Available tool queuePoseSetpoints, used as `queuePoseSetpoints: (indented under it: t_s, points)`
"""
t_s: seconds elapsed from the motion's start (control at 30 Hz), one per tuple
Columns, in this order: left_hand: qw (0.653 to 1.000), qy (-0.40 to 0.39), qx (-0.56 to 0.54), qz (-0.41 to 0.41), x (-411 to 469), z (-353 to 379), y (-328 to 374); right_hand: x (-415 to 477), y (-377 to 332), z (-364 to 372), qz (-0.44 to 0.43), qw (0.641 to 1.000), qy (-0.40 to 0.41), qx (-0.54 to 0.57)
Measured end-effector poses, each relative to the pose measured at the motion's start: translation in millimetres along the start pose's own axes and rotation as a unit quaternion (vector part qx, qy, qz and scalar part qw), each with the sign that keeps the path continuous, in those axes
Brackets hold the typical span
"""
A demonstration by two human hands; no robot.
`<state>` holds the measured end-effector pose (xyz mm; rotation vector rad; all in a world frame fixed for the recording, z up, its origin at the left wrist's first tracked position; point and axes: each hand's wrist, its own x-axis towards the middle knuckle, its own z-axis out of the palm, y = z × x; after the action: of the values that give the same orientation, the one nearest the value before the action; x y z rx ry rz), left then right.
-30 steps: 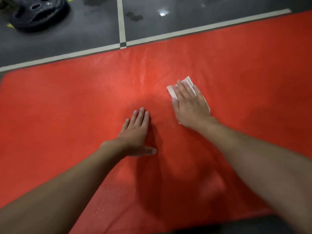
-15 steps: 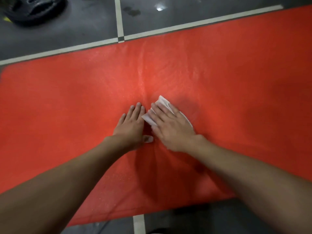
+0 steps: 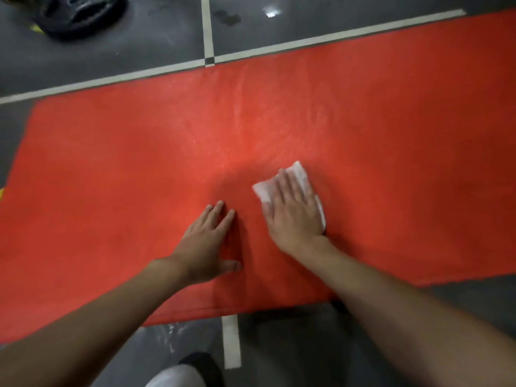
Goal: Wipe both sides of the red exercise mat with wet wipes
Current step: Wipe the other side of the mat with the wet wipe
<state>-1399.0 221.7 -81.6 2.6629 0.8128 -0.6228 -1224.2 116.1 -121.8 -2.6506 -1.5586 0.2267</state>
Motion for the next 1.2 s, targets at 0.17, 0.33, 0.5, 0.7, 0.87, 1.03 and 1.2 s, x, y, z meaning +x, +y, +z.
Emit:
queuePoseSetpoints:
  t_s: [0.17, 0.33, 0.5, 0.7, 0.87, 1.03, 1.2]
  points:
    - [0.999, 0.038, -0.013, -0.006, 2.0, 6.6, -1.5, -8.9, 36.8, 1.6, -0.138, 0.99, 0.013, -0.031]
    - [0.997, 0.044, -0.063, 0.001, -7.5, 8.6, 0.5, -50.9, -7.1, 7.8, -0.011, 1.0, -0.009, -0.02]
    - [0.996, 0.038, -0.054, 0.058, -3.1, 15.4, -19.7, -57.1, 33.6, 2.2, 0.033, 0.999, 0.003, -0.038]
    - [0.996, 0.063, -0.068, 0.004, -41.0, 23.5, -36.9, -84.3, -8.8, 6.7, 0.011, 0.998, -0.029, -0.046]
    - [0.998, 0.06, -0.03, 0.013, -52.6, 27.1, -55.5, -92.3, -15.5, 7.8, 0.167, 0.985, 0.006, -0.03]
    - [0.993, 0.098, -0.061, -0.004, -26.4, 9.4, -58.1, -98.3, -53.2, 20.2, -0.013, 0.999, -0.004, -0.038]
    - [0.993, 0.109, -0.043, -0.035, -40.5, 24.1, -63.6, -91.9, -58.1, 11.5, 0.163, 0.987, -0.003, -0.013]
